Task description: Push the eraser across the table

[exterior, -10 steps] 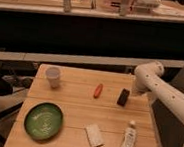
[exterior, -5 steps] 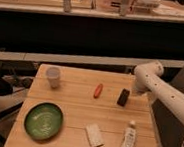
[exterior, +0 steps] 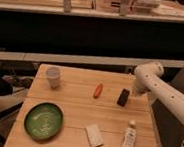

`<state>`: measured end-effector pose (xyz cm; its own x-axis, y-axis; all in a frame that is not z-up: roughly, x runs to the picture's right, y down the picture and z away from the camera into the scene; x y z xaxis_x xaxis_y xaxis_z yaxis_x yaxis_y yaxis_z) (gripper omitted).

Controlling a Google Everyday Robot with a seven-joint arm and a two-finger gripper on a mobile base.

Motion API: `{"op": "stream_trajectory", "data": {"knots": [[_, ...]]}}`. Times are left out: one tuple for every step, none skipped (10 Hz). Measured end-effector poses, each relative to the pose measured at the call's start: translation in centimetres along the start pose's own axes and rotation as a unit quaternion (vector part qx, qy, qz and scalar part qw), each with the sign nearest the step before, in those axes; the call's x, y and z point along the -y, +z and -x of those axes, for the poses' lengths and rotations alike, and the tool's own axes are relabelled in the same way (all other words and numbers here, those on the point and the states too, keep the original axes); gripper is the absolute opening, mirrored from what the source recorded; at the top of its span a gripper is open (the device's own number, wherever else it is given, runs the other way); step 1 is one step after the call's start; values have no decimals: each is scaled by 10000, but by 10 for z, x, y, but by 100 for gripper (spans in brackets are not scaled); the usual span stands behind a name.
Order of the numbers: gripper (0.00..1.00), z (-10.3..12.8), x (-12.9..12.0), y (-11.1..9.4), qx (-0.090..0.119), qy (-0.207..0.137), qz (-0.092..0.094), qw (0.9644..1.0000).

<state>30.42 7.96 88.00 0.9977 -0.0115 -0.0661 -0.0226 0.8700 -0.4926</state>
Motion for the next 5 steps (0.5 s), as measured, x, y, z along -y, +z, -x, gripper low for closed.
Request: {"op": "stream_trajectory", "data": {"knots": [[2,0,-1,3,3,-16,5,10000],[2,0,-1,4,0,-10,4,10000],[2,0,0,4,-7,-16,10,10000],[2,2,-2,5,2,-45,5,10000],[2,1,-2,5,0,-46,4,10000]]}}
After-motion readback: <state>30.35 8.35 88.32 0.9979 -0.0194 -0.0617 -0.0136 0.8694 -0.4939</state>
